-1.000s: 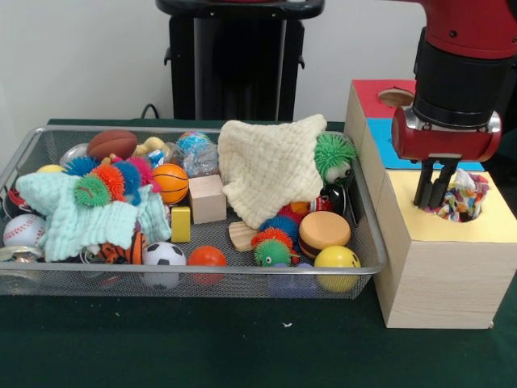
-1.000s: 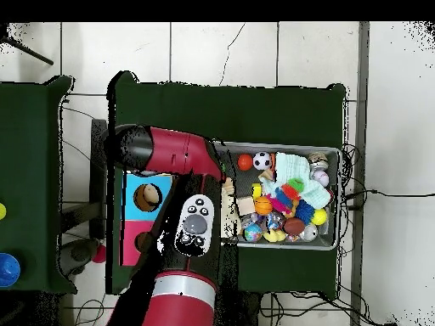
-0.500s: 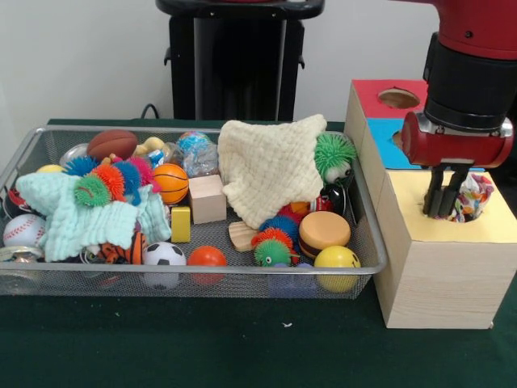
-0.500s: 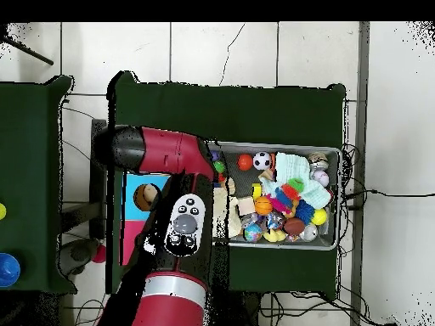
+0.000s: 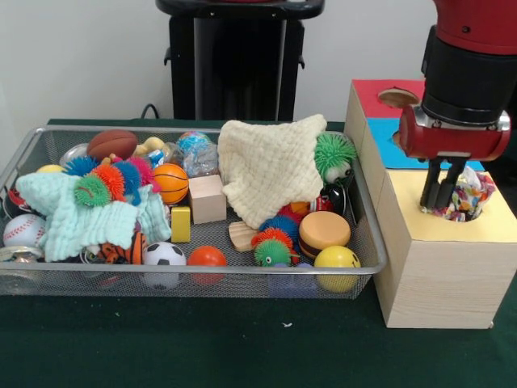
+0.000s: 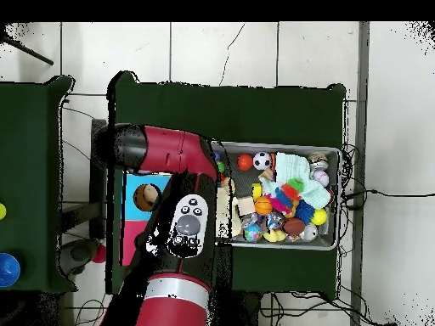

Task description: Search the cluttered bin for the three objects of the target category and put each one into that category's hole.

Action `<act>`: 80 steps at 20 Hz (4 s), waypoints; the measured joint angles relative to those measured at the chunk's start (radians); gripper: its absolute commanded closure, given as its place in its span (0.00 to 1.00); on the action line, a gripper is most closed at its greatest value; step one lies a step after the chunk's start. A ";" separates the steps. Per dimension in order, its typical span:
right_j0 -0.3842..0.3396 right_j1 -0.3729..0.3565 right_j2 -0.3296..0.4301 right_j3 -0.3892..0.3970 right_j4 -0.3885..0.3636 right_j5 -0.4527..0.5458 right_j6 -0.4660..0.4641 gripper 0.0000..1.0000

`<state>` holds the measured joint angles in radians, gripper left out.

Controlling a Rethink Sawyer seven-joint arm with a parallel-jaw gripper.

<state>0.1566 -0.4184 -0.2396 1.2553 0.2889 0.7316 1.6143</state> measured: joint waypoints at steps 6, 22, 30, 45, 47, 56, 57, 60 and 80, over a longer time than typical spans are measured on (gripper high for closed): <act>-0.040 -0.047 0.000 -0.013 -0.004 0.229 0.000 1.00; -0.104 -0.172 0.018 -0.083 0.093 0.410 0.000 1.00; -0.105 -0.200 0.040 -0.056 0.168 0.304 0.000 1.00; -0.084 -0.170 0.042 0.002 0.038 0.090 0.000 1.00; -0.084 -0.163 0.042 0.005 0.029 0.083 0.000 1.00; -0.084 -0.140 0.046 0.029 0.027 0.076 0.000 1.00; -0.084 -0.139 0.047 0.030 0.028 0.076 0.000 1.00; -0.084 -0.138 0.054 0.036 0.045 0.076 0.000 1.00; -0.042 -0.120 0.070 0.075 0.112 -0.125 0.001 1.00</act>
<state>0.1145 -0.5380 -0.1691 1.3301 0.4008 0.6065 1.6150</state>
